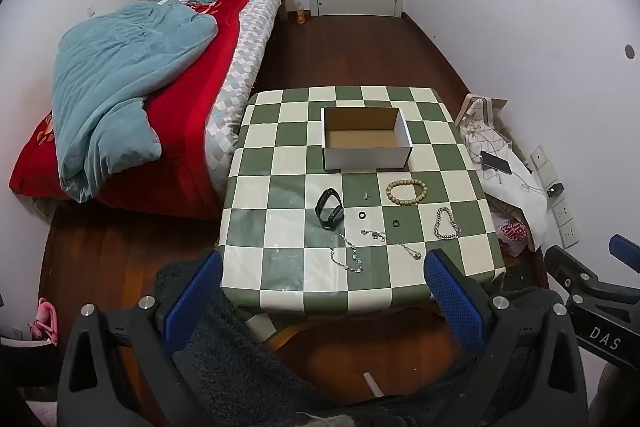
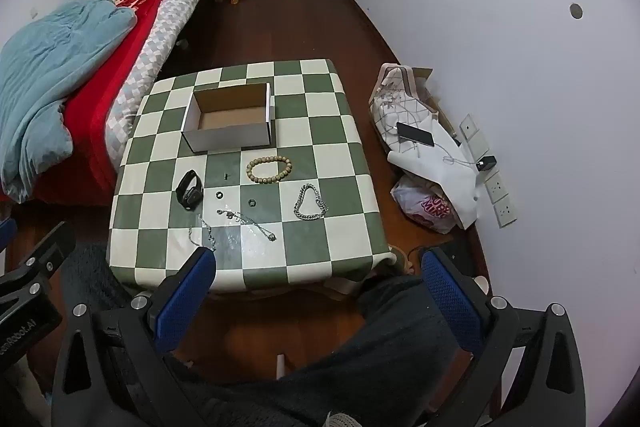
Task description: Organize jewelry
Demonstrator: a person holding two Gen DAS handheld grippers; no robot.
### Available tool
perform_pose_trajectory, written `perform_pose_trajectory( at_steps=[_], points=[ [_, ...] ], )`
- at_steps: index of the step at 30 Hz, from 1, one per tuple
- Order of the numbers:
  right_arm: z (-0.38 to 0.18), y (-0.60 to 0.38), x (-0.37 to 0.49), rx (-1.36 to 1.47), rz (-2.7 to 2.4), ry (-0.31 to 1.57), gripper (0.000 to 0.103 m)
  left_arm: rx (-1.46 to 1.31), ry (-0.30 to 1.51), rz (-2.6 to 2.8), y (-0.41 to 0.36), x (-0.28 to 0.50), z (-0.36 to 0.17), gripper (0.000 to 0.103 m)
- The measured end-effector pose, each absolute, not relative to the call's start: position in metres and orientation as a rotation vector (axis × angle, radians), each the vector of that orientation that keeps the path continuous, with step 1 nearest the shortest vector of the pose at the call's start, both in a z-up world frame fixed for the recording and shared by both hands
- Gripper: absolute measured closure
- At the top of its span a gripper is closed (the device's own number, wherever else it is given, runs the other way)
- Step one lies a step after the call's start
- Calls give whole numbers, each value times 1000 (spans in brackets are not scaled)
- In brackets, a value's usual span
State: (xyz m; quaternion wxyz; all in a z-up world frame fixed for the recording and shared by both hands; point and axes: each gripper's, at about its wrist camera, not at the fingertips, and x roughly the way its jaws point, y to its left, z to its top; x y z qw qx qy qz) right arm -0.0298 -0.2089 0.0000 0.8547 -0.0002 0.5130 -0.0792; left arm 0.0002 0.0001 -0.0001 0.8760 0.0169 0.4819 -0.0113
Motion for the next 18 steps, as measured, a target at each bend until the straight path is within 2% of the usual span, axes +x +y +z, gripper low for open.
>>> perform_pose_trajectory(
  at_steps=[18],
  points=[
    [0,-209,-30,-12,-175,1082,0,28,1012,-30,-2,-3,-6,1]
  ],
)
